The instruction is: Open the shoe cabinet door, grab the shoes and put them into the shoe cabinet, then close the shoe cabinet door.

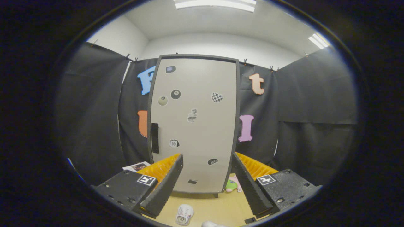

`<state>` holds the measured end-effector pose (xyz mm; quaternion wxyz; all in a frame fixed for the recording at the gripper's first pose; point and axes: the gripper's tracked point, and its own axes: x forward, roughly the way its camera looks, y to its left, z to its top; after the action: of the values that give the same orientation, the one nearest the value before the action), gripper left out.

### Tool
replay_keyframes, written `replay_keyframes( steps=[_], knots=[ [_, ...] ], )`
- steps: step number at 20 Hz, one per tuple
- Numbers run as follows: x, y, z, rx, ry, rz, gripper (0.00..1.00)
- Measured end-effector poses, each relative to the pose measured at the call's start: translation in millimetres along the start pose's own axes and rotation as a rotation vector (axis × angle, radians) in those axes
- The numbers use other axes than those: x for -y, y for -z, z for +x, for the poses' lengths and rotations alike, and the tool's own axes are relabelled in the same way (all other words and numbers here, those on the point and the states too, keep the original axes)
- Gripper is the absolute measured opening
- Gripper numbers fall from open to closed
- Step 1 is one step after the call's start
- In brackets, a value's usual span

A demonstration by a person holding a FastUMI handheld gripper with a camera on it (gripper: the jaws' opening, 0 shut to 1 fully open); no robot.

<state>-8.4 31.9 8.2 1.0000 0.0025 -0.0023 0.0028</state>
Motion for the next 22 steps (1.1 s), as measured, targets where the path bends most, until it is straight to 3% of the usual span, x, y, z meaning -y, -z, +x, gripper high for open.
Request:
replay_keyframes(
  steps=[14, 19, 22],
  knots=[
    [-139, 63, 143, -0.084, -0.139, -0.011, 1.00],
    [-187, 58, 197, -0.079, -0.175, -0.026, 1.00],
    [-201, 54, 216, -0.061, -0.153, -0.059, 1.00]
  ],
)
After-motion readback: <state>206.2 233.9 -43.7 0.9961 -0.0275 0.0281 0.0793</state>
